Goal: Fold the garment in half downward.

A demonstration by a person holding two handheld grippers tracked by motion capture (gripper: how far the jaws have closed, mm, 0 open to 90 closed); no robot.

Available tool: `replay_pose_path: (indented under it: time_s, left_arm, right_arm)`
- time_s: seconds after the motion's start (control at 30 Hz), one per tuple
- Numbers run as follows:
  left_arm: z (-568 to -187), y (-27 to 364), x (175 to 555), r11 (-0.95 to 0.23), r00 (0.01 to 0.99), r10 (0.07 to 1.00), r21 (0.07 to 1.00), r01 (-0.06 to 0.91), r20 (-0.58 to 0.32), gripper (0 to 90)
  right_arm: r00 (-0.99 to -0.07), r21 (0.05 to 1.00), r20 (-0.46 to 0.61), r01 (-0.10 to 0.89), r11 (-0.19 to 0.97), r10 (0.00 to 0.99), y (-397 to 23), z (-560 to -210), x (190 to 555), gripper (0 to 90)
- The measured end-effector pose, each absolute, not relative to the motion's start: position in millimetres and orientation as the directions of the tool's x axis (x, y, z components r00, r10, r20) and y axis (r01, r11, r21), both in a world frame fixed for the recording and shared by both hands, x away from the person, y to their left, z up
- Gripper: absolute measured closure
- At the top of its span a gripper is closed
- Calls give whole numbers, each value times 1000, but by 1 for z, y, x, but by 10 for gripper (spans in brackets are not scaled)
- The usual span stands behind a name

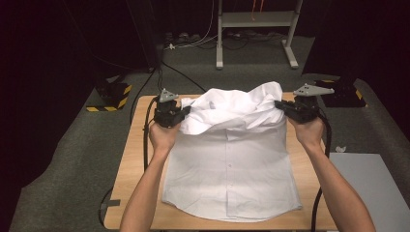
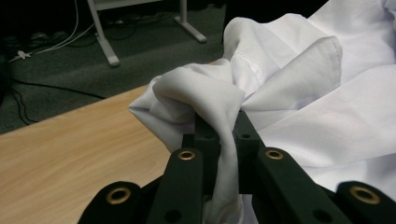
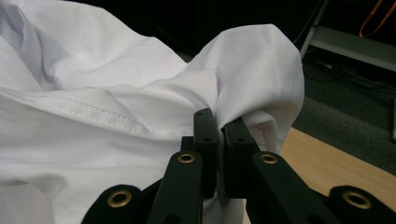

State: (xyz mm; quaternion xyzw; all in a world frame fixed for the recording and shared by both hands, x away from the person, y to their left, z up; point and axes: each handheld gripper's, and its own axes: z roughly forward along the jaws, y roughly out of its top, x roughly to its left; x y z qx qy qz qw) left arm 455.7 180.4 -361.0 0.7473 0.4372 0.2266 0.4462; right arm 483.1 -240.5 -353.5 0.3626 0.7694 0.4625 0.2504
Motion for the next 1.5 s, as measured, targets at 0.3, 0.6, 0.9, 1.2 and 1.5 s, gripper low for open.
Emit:
replay_pose_path:
  time_s: [0.3,0.6,0.9,1.2,1.5]
  left_arm:
    - [-377,186,421,-212,528,846,866,453,-69,846]
    - [-396,193,393,-213,529,844,855,473,-83,846]
    - [-402,194,381,-211,524,849,860,465,-74,846]
    - [-408,194,374,-199,518,851,862,466,-84,845]
    - [-412,197,365,-197,517,851,859,472,-89,845]
  right_arm:
    - [-633,892,-53,318,321,773,-243,-365,445,867]
    - [-649,894,-29,323,310,760,-242,-384,415,867]
    - [-648,897,0,338,287,762,-244,-398,404,867]
    - [-646,897,8,342,280,764,-247,-405,394,867]
    - [-645,897,18,348,273,764,-249,-413,383,867]
